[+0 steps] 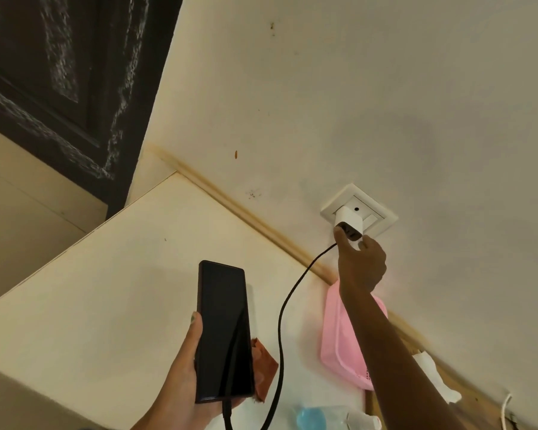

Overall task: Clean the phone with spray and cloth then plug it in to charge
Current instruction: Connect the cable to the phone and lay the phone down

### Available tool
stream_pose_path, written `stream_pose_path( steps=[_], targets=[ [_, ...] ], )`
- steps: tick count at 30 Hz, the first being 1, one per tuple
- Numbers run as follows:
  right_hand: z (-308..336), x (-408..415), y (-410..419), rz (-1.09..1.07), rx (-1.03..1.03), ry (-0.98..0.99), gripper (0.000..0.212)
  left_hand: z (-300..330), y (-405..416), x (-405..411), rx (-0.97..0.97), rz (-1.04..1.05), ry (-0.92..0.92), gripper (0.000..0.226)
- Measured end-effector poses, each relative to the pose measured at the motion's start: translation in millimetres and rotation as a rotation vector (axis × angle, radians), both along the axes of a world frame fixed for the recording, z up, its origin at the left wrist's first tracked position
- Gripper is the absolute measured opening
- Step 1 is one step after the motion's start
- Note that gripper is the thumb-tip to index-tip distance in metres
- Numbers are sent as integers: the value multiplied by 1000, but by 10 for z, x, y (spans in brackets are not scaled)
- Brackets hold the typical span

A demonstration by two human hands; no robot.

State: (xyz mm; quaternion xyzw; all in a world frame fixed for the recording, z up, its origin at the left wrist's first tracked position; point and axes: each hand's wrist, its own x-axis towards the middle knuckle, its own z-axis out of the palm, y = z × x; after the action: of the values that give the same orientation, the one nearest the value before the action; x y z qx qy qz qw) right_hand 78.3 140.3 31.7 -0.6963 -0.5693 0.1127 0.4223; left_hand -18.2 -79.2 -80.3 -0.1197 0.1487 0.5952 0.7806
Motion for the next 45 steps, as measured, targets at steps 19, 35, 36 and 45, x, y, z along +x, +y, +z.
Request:
stream_pose_path(
  steps=[19, 35, 36, 45],
  targets=[
    [-146, 237, 369, 261, 459, -792, 16, -183, 56, 10, 181, 55, 40, 85],
    [-159, 143, 62, 129, 215, -81, 23, 13, -14, 3, -16, 50, 91, 92],
    [-182, 117, 32, 101, 164, 6, 22, -10, -21, 5, -26, 41, 95, 88],
    [-73, -57, 157, 54, 93, -157, 33, 36, -44, -16, -100, -7, 132, 87]
  ],
)
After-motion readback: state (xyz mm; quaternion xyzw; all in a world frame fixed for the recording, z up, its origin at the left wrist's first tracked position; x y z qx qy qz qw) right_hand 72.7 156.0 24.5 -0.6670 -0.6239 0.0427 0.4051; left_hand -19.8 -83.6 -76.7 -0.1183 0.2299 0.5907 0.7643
